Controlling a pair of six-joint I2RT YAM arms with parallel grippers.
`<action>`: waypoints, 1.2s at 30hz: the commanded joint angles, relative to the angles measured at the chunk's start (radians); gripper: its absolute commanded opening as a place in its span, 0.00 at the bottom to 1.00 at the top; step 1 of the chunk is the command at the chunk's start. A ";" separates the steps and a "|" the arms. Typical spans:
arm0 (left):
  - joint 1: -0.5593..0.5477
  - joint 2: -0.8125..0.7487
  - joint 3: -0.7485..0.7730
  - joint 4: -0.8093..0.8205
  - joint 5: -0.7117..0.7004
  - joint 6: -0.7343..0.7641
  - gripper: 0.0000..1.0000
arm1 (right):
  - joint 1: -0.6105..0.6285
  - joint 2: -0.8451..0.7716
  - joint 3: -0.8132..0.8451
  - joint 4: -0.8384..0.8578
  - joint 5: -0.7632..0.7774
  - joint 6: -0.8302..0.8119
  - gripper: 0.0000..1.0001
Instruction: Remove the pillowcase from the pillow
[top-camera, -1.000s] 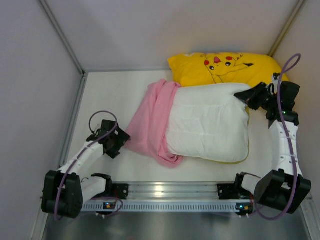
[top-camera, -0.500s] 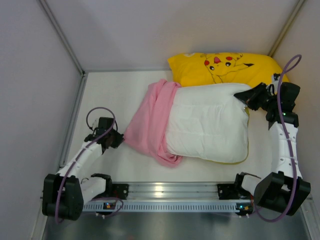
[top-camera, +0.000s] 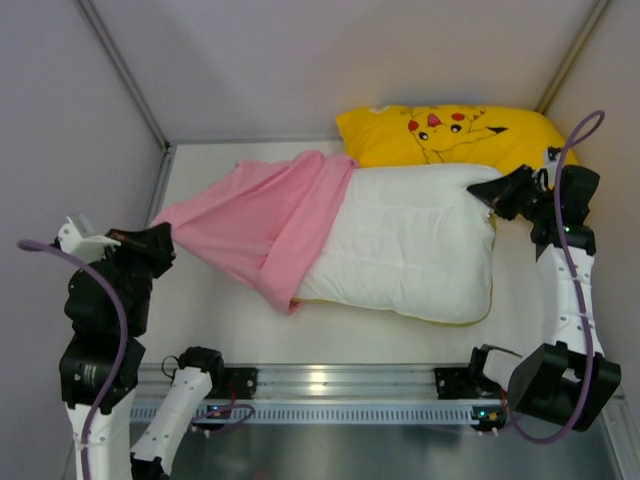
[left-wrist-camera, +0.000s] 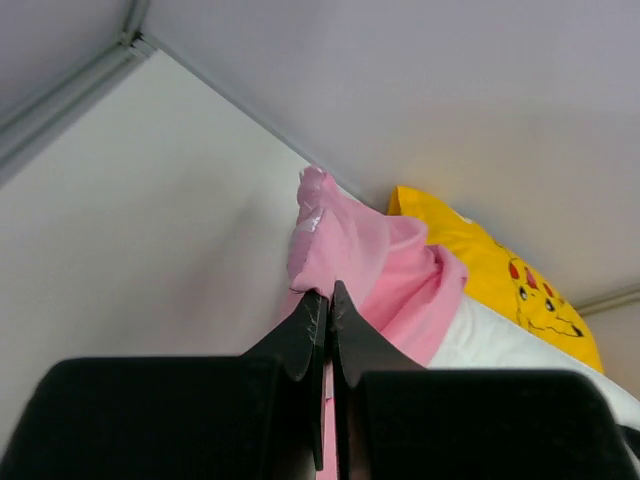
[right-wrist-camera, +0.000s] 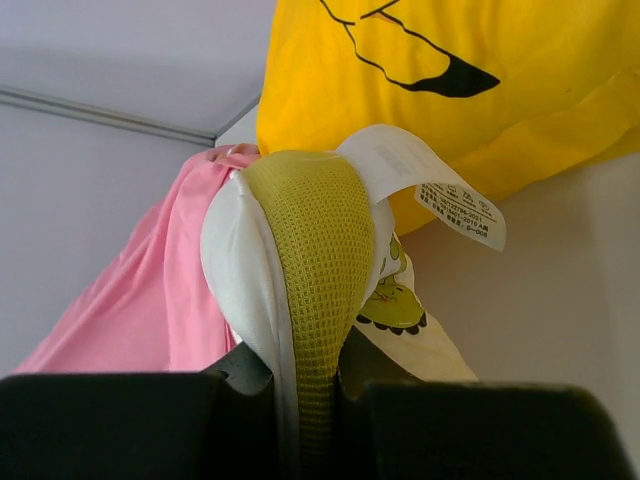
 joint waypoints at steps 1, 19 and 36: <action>0.008 0.006 0.107 -0.178 -0.163 0.117 0.00 | -0.003 -0.013 0.018 0.181 0.034 0.043 0.00; -0.065 0.014 0.486 -0.302 -0.569 0.352 0.00 | 0.010 0.008 0.004 0.182 0.054 0.030 0.00; -0.255 -0.025 0.621 -0.315 -0.815 0.401 0.00 | 0.016 0.025 0.010 0.187 0.071 0.033 0.00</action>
